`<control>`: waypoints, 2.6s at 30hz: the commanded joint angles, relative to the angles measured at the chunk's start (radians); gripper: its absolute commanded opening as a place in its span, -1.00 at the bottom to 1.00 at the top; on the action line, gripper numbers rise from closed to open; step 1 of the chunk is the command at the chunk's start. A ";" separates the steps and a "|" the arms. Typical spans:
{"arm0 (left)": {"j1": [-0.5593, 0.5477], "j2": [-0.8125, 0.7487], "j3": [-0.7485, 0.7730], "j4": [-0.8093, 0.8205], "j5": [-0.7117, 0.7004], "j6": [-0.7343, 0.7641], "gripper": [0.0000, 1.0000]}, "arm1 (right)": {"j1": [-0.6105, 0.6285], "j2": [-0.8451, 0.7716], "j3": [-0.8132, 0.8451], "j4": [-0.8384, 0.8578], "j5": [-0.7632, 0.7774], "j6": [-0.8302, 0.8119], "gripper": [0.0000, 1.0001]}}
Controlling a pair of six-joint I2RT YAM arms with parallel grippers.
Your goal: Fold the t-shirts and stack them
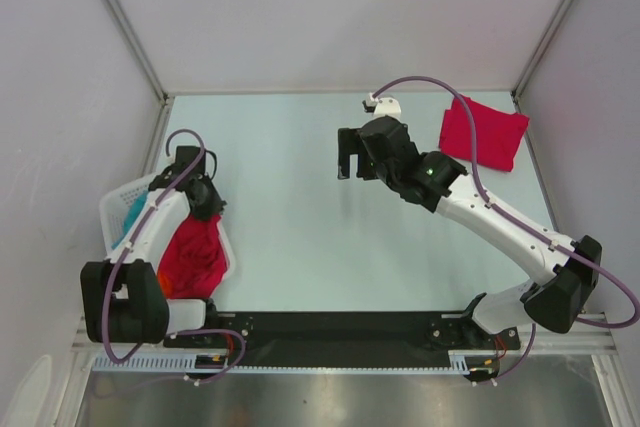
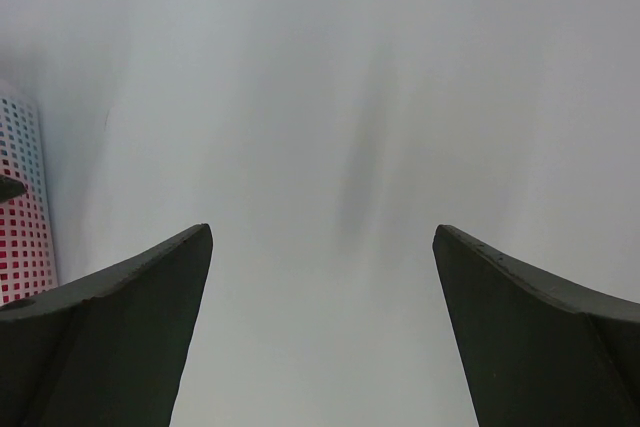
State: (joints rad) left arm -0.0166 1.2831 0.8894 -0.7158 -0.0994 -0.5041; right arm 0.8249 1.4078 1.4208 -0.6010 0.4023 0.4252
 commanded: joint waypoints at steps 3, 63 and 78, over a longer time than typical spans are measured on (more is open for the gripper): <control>-0.020 0.054 -0.101 0.064 0.252 -0.119 -1.00 | -0.004 -0.033 0.018 0.044 0.013 -0.016 0.99; -0.134 -0.165 0.235 -0.378 -0.129 0.019 -1.00 | -0.041 -0.104 0.012 0.095 -0.065 -0.052 1.00; -0.160 0.399 0.633 -0.185 -0.104 0.160 -1.00 | -0.041 -0.084 0.056 0.066 -0.048 -0.074 1.00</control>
State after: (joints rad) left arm -0.1356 1.5875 1.3281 -0.9867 -0.2073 -0.4168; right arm 0.7876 1.3331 1.4235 -0.5434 0.3492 0.3759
